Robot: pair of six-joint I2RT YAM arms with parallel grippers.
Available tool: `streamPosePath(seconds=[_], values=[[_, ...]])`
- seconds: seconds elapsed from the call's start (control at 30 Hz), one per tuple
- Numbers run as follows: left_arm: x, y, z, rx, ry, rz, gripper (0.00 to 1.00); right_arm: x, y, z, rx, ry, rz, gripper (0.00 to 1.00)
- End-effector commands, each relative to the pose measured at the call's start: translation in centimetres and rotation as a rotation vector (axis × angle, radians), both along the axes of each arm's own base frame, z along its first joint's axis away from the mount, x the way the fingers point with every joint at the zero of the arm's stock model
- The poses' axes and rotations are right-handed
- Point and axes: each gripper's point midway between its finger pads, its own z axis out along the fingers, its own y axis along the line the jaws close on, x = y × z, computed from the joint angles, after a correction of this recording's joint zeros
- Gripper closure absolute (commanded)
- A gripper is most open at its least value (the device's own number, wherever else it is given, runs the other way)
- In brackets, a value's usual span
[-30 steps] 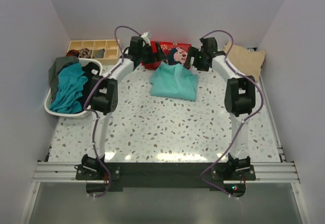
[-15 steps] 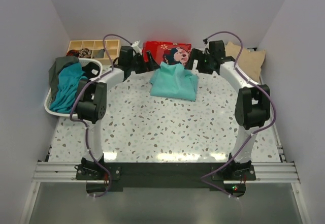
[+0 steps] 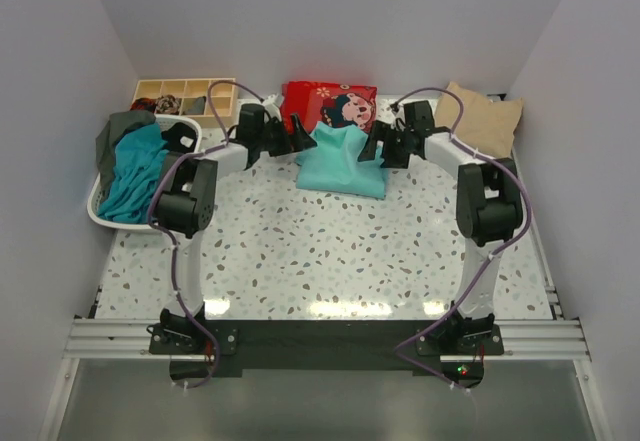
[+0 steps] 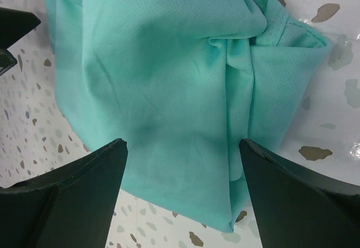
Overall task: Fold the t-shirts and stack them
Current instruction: Smooth out wrinkles on the folded tshirt
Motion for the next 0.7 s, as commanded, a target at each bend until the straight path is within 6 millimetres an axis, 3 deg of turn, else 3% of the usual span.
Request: streamPosePath(seconds=[0.0, 0.3, 0.43, 0.5, 0.57, 0.63, 0.67], values=[[0.3, -0.3, -1.1, 0.049, -0.048, -0.007, 0.00, 0.6, 0.7, -0.4, 0.023, -0.015, 0.019, 0.15], [-0.8, -2.3, -3.4, 0.104, -0.020, -0.051, 0.00, 0.3, 0.4, -1.2, 0.003, 0.009, 0.023, 0.16], [-1.6, -3.7, -4.1, 0.126, -0.014, -0.080, 0.00, 0.1, 0.8, -1.7, 0.027, 0.029, 0.034, 0.22], [-2.1, -4.4, -4.2, 0.126, -0.012, -0.096, 0.00, -0.1, 0.9, -1.8, 0.035, 0.032, 0.039, 0.32], [-2.8, -4.4, -4.4, 0.129, -0.006, -0.099, 0.11, -0.3, 1.3, -1.6, 0.052, 0.022, 0.057, 0.50], [-3.4, -4.3, -4.6, 0.126, 0.007, -0.096, 0.24, -0.5, 1.4, -0.9, 0.064, 0.010, 0.063, 0.58], [-3.5, -4.2, -4.0, 0.123, 0.005, -0.093, 0.35, -0.6, 1.4, -0.7, 0.068, 0.005, 0.067, 0.62]])
